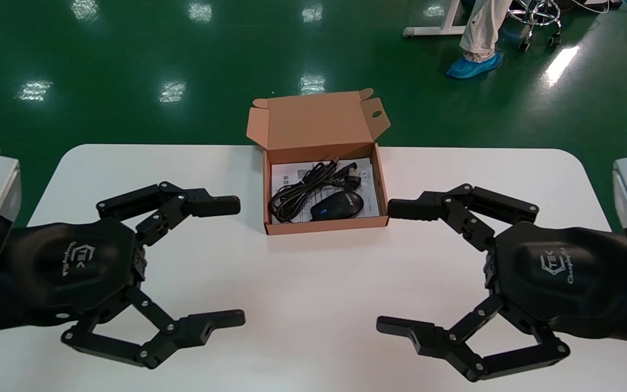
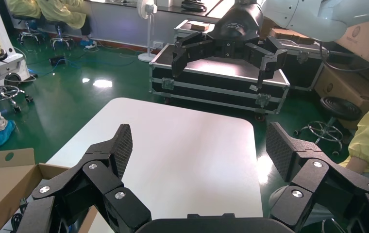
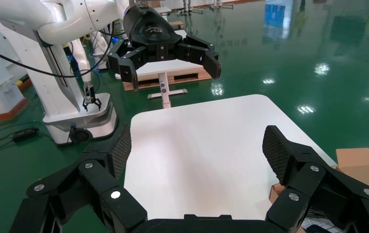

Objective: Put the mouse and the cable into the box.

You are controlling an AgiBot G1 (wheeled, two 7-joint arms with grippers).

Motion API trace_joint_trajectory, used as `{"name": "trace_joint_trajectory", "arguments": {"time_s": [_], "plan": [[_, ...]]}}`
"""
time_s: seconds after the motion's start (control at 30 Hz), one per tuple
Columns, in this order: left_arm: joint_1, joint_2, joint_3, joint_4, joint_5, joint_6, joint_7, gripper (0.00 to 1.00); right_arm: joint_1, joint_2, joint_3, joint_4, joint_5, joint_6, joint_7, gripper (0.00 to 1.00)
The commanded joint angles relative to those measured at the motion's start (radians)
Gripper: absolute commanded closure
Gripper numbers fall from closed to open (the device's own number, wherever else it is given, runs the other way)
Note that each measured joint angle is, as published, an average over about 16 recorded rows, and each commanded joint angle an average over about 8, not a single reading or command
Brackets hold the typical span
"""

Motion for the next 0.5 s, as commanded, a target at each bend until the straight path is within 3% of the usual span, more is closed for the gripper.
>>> {"name": "trace_joint_trajectory", "arguments": {"time_s": [0.03,0.5], "plan": [[0.000,0.000,0.000,0.000,0.000,0.000,0.000,0.00,0.000,0.000,0.000,0.000,0.000,0.000,0.000,0.00],[0.000,0.000,0.000,0.000,0.000,0.000,0.000,0.00,0.000,0.000,0.000,0.000,0.000,0.000,0.000,0.00]]}}
